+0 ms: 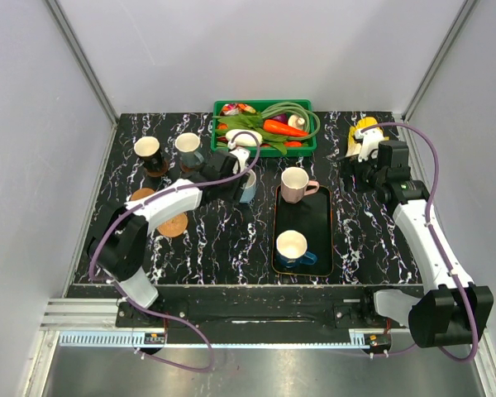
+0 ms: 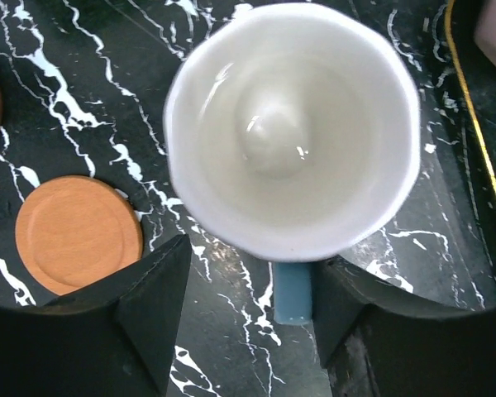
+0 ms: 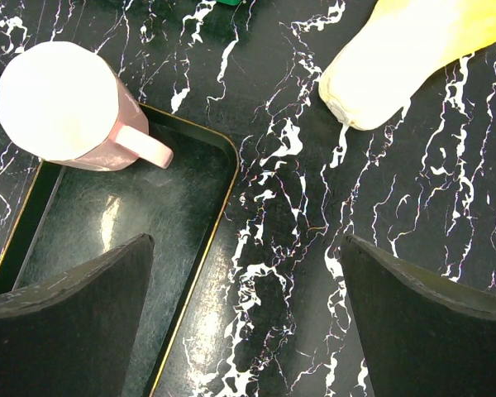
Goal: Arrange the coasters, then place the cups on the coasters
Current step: Pick up the cup at the center of the board.
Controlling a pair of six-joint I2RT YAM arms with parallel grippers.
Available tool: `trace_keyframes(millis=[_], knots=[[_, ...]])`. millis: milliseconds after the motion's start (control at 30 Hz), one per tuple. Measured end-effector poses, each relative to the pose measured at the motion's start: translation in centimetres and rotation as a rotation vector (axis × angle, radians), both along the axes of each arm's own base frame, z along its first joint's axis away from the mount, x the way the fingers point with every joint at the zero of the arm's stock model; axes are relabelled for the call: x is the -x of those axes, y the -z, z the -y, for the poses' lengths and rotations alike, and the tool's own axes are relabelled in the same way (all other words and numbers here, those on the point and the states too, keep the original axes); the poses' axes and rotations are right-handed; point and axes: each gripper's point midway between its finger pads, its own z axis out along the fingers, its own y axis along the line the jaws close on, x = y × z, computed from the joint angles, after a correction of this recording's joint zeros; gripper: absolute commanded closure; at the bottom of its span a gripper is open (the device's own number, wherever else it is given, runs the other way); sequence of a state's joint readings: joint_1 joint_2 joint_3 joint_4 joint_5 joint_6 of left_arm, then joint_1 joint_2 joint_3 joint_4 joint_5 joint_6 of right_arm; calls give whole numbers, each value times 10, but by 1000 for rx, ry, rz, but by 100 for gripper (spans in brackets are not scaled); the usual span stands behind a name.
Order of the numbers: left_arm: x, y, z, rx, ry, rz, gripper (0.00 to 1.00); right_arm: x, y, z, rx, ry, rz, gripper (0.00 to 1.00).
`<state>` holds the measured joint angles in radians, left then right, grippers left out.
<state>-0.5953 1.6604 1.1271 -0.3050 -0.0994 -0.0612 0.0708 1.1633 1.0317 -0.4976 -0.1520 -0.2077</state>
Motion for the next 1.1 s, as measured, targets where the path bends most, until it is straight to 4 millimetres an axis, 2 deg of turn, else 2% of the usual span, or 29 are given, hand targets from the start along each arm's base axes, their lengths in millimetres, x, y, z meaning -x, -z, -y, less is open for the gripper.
trace_keyframes(millis=[167,333,633,767,867,1100], knots=[[-7,3,-10,-4,-28,-8,40,0,0,0,-1,0,1,0],[-3,4,-3,21,26,-26,40,2,0,0,-1,1,-6,0],[-1,11,6,20,111,-41,40,28,-12,-2,-1,-35,-15,0],[-4,21,8,6,117,-57,42,36,-14,-3,-4,-42,-7,0],[-4,27,8,-2,118,-71,47,40,-15,-4,-9,-47,-8,0],[-5,29,8,-6,116,-72,49,53,-22,-4,-15,-54,11,0]])
